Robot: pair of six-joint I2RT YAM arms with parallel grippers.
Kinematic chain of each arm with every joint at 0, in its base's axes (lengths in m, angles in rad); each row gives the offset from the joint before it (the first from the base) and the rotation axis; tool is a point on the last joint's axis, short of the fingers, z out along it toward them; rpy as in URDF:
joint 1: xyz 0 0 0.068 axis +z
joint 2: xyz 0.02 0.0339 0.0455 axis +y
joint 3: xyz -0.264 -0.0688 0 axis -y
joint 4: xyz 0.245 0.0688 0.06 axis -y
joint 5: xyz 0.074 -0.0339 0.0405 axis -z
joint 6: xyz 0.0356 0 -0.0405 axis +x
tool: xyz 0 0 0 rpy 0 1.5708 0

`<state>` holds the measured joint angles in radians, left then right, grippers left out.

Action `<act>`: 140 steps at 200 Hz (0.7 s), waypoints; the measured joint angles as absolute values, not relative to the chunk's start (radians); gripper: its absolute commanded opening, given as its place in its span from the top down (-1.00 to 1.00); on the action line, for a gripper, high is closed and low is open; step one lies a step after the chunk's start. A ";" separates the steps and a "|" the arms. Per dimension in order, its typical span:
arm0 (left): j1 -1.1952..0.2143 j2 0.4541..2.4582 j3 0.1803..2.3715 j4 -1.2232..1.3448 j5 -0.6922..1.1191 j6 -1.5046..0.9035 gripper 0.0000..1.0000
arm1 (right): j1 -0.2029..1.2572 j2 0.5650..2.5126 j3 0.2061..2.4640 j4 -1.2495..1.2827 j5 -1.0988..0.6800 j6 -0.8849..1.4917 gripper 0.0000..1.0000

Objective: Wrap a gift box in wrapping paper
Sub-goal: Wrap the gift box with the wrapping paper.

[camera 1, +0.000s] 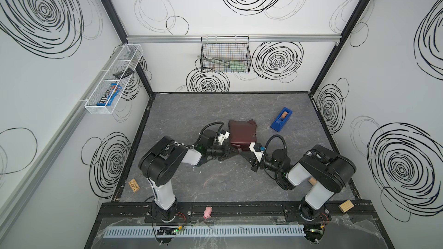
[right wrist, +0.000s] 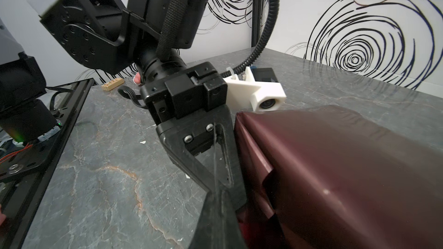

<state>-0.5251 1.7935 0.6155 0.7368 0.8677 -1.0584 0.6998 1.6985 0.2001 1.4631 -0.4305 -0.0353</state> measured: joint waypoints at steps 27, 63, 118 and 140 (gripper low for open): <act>-0.524 1.794 0.616 0.737 0.871 -1.058 1.00 | 0.677 1.724 0.207 1.481 -0.423 -0.048 1.00; -0.523 1.794 0.616 0.737 0.871 -1.058 1.00 | 0.665 1.731 0.207 1.500 -0.414 -0.053 0.86; -0.522 1.794 0.616 0.737 0.873 -1.058 1.00 | 0.662 1.731 0.200 1.518 -0.429 -0.056 0.55; -0.522 1.794 0.616 0.737 0.873 -1.058 1.00 | 0.662 1.729 0.186 1.530 -0.437 -0.054 0.44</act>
<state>-0.5224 1.7935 0.6155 0.7368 0.8730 -1.0584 0.6617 1.7294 0.1856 1.5299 -0.4366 -0.0544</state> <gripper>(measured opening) 0.047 0.264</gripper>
